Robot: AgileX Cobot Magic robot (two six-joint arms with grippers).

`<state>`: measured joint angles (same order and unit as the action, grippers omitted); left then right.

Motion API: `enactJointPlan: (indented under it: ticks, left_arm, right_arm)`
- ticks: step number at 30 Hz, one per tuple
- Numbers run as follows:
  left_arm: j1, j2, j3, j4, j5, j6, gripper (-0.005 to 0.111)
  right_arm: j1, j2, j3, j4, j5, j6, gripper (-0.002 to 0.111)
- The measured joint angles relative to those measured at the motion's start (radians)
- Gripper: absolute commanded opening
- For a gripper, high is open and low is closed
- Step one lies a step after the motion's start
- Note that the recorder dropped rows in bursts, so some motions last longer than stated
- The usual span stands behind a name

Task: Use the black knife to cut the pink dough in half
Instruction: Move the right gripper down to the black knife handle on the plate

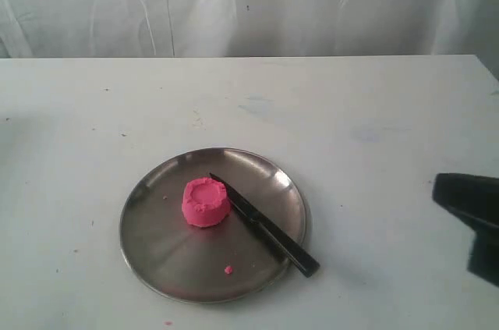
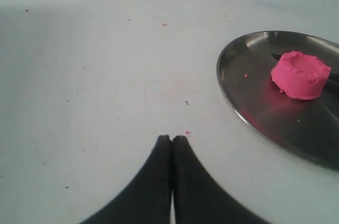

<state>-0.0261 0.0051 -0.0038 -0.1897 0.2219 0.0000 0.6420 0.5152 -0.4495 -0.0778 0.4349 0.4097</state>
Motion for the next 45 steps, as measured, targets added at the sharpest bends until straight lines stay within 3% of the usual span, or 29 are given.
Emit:
enactJointPlan:
  ticks: [5, 6, 9, 11, 19, 31, 34, 39, 42, 45]
  left_arm:
    - [0.0, 0.0, 0.0, 0.0, 0.0, 0.0, 0.0]
    - [0.0, 0.0, 0.0, 0.0, 0.0, 0.0, 0.0]
    - [0.0, 0.0, 0.0, 0.0, 0.0, 0.0, 0.0]
    - [0.0, 0.0, 0.0, 0.0, 0.0, 0.0, 0.0]
    - [0.0, 0.0, 0.0, 0.0, 0.0, 0.0, 0.0]
    - [0.0, 0.0, 0.0, 0.0, -0.002, 0.0, 0.0]
    - [0.0, 0.0, 0.0, 0.0, -0.004, 0.0, 0.0]
    - [0.0, 0.0, 0.0, 0.0, -0.004, 0.0, 0.0]
    - [0.0, 0.0, 0.0, 0.0, -0.004, 0.0, 0.0]
    - [0.0, 0.0, 0.0, 0.0, -0.006, 0.0, 0.0]
  right_arm:
    - [0.017, 0.26, -0.123, 0.186, 0.133, -0.308, 0.005]
    - [0.017, 0.312, -0.148, 0.227, 0.154, -0.376, 0.009]
    - [0.017, 0.505, -0.248, 0.301, 0.211, -0.529, 0.035]
    - [0.017, 0.622, -0.315, 0.308, 0.229, -0.565, 0.04]
    - [0.017, 0.737, -0.354, 0.301, 0.107, -0.578, 0.04]
    - [-0.012, 0.737, -0.354, 0.318, 0.119, -0.614, 0.04]
    - [-0.109, 0.746, -0.354, 0.416, 0.131, -0.742, 0.04]
    - [-0.276, 0.857, -0.366, 0.835, 0.247, -1.183, 0.04]
    - [-0.325, 0.962, -0.403, 1.0, 0.334, -1.377, 0.04]
    - [-0.352, 1.083, -0.447, 1.056, 0.368, -1.448, 0.04]
